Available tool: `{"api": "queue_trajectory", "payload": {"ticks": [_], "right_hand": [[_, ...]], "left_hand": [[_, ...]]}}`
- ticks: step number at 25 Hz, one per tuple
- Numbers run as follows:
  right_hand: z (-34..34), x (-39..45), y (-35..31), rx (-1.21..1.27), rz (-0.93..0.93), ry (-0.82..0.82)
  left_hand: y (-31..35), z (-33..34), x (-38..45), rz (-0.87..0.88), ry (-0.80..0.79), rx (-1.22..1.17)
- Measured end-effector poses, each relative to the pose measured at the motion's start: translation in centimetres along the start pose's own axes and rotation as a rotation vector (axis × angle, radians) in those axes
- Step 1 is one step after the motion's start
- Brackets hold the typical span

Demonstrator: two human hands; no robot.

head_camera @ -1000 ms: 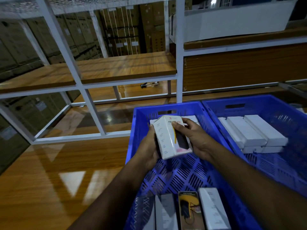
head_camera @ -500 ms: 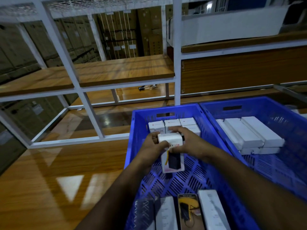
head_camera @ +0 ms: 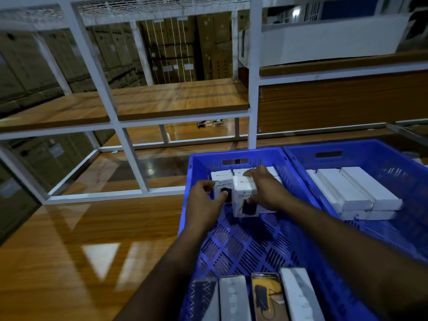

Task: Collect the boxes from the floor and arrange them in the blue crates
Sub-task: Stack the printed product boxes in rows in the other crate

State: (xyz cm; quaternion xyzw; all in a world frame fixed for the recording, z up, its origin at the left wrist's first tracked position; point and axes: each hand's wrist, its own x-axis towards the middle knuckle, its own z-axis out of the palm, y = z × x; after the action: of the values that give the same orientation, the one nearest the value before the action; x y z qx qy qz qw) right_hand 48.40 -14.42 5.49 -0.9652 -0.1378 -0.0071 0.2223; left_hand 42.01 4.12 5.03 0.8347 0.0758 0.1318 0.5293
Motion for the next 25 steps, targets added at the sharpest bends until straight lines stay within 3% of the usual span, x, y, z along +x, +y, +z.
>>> {"api": "queue_trajectory", "payload": {"ticks": [7,12,17,22,25], "right_hand": [[1.4,4.1,1.8,-0.366,0.045,0.010],[3.4,4.1,2.8,-0.583,-0.010,0.031],[4.3,3.7,2.7,-0.661,-0.056,0.106],[3.7,3.2,2.6,-0.638,-0.049,0.040],[3.0,2.2,1.7,-0.558,-0.021,0.082]], "left_hand": [[0.2,-0.2,0.0,0.020,0.024,0.022],[0.4,-1.0,0.4,0.143,0.200,0.156],[0.0,-1.5,0.9,0.127,0.297,0.103],[0.1,-1.3,0.7,0.144,0.240,0.148],[0.5,-1.1,0.3,0.126,0.135,0.147]]}}
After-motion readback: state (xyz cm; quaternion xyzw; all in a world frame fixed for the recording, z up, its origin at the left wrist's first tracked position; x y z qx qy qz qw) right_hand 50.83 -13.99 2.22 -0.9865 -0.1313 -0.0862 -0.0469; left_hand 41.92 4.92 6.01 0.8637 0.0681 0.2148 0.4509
